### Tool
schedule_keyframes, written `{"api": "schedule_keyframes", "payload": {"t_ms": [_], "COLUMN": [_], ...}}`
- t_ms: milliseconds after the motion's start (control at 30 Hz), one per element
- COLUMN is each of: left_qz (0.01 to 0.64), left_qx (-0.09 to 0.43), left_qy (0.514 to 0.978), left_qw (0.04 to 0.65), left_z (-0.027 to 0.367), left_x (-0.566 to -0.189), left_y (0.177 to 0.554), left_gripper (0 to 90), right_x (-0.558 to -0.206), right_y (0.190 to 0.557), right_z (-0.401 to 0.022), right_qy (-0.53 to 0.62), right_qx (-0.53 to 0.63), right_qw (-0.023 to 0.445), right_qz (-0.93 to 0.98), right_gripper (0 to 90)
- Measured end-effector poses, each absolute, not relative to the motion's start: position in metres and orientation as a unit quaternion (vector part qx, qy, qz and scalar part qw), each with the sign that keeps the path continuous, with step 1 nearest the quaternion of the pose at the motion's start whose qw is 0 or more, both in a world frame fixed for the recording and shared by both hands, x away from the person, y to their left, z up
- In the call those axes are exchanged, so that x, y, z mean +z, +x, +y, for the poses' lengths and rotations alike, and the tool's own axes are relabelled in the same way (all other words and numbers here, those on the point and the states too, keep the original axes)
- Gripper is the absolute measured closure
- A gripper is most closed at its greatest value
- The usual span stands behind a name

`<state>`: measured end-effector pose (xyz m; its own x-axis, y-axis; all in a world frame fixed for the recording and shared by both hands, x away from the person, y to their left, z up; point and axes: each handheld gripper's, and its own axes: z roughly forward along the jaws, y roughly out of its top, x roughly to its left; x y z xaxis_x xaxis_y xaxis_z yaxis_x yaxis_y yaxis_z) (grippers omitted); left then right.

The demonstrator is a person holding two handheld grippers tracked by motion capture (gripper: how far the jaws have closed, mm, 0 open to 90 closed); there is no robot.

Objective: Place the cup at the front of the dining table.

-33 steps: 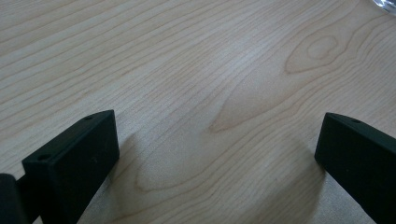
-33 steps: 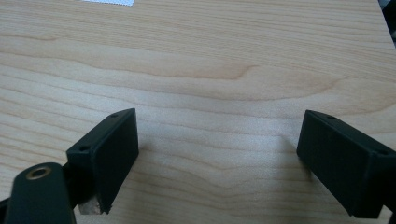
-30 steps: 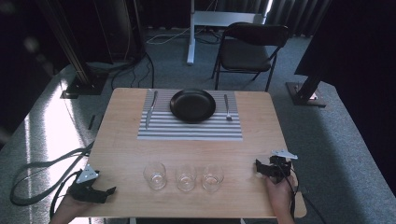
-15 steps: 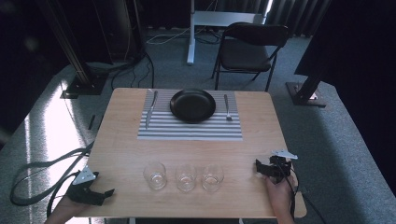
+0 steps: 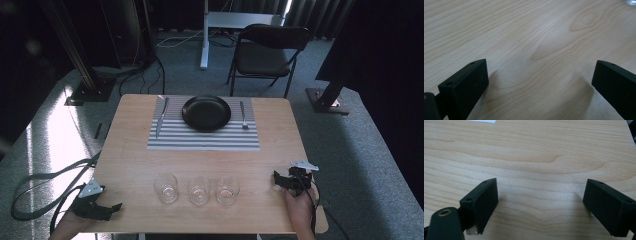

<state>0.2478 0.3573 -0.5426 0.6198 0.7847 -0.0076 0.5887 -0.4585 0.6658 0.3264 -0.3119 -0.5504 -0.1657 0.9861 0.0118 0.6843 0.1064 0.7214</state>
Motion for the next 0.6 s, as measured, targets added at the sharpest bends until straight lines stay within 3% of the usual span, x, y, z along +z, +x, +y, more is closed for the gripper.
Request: {"api": "schedule_keyframes", "payload": {"t_ms": [600], "left_qz": [0.358], "left_qx": [0.149], "left_qy": [0.852], "left_qw": [0.35], "left_z": [0.327], "left_x": [-0.518], "left_y": [0.243], "left_gripper": [2.7], "right_x": [-0.55], "right_y": [0.326], "right_z": [-0.312], "right_qy": [0.596], "right_qx": [0.303], "right_qw": [0.249], "right_qz": [0.701], "right_gripper": [12.1]}}
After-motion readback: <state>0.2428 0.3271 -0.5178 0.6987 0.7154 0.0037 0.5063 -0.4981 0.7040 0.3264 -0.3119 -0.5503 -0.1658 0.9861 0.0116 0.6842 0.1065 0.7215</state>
